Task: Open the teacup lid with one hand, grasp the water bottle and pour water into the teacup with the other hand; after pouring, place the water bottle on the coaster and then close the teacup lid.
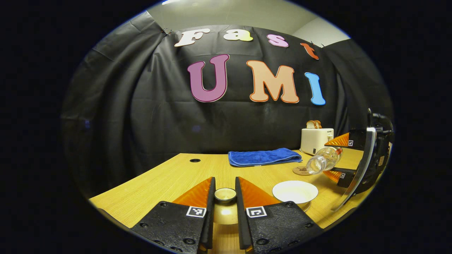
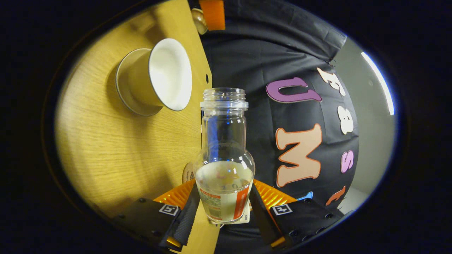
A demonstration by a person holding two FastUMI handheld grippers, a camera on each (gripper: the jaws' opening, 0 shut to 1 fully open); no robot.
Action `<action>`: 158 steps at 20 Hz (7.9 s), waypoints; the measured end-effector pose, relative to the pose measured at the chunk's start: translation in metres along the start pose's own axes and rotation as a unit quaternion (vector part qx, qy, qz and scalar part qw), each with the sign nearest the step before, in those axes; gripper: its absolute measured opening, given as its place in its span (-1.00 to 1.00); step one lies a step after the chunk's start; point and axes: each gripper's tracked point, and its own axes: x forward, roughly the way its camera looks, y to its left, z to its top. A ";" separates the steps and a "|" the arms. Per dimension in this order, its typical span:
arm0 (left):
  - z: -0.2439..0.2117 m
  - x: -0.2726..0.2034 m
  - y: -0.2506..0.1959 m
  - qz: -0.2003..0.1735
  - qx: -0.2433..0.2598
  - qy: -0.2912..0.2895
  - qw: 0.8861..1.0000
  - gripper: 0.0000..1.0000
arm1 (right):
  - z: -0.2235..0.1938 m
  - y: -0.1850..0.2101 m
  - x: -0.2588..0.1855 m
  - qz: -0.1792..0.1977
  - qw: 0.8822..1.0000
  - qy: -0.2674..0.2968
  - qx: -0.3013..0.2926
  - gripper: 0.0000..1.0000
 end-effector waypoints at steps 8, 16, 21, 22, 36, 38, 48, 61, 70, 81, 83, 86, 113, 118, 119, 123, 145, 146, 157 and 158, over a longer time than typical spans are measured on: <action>0.000 0.000 0.000 0.001 0.000 0.000 1.000 -0.48 | 0.013 -0.019 0.005 -0.030 0.996 -0.023 -0.086 0.58; 0.000 0.000 0.001 0.003 -0.001 0.000 1.000 -0.47 | 0.019 -0.032 0.001 -0.059 0.985 -0.042 -0.155 0.58; 0.001 -0.001 0.001 0.004 -0.001 0.001 1.000 -0.48 | 0.025 -0.038 0.000 -0.079 0.978 -0.058 -0.182 0.60; 0.000 -0.001 0.001 0.004 -0.001 0.001 1.000 -0.48 | 0.027 -0.040 -0.001 -0.084 0.976 -0.063 -0.188 0.60; 0.000 -0.001 0.002 0.005 -0.001 0.001 1.000 -0.47 | 0.043 -0.076 -0.008 -0.145 0.941 -0.093 -0.292 0.60; 0.000 -0.001 0.001 0.005 -0.001 0.001 1.000 -0.47 | 0.041 -0.076 -0.007 -0.140 0.944 -0.090 -0.285 0.61; 0.000 -0.001 0.002 0.005 0.000 0.001 1.000 -0.48 | 0.016 -0.022 -0.002 -0.003 0.998 -0.052 -0.019 0.65; 0.001 0.000 0.002 0.005 0.000 0.000 1.000 -0.48 | 0.004 -0.030 -0.001 0.066 0.914 -0.033 0.400 0.61; 0.000 -0.001 0.002 0.005 0.000 0.000 1.000 -0.48 | -0.045 -0.022 0.021 0.080 0.799 0.007 0.596 0.61; 0.000 -0.001 0.002 0.004 0.000 0.000 1.000 -0.48 | -0.059 0.016 0.036 0.107 0.742 0.036 0.661 0.59; 0.001 -0.001 0.002 0.004 0.000 0.000 1.000 -0.48 | -0.057 0.018 0.043 0.101 0.737 0.034 0.667 0.63; 0.001 -0.001 0.003 0.004 0.000 0.000 1.000 -0.47 | -0.060 0.019 0.056 0.088 0.734 0.034 0.672 0.63; 0.000 0.000 0.000 -0.002 -0.001 0.001 1.000 -0.48 | -0.071 0.030 0.115 0.073 0.722 0.066 0.685 0.75; 0.000 0.003 -0.009 -0.012 -0.001 0.001 1.000 -0.48 | -0.076 0.029 0.105 0.065 0.726 0.078 0.680 0.82; 0.000 0.006 -0.012 -0.014 -0.001 0.001 1.000 -0.48 | -0.076 0.028 0.099 0.066 0.728 0.077 0.678 0.82; 0.000 0.013 -0.027 -0.031 -0.001 0.000 1.000 -0.48 | -0.080 0.025 0.075 0.057 0.724 0.068 0.684 0.82; -0.015 0.029 -0.134 -0.227 0.024 0.046 0.973 -0.47 | -0.096 -0.007 -0.051 -0.011 0.705 -0.006 0.709 0.82; -0.017 0.030 -0.136 -0.230 0.029 0.055 0.971 -0.47 | -0.096 -0.007 -0.053 -0.012 0.706 -0.004 0.709 0.82; -0.019 0.029 -0.138 -0.234 0.035 0.065 0.969 -0.43 | -0.094 -0.007 -0.058 -0.008 0.705 -0.007 0.709 0.82; -0.019 0.029 -0.137 -0.232 0.035 0.065 0.970 -0.41 | -0.094 -0.007 -0.057 -0.008 0.705 -0.007 0.709 0.82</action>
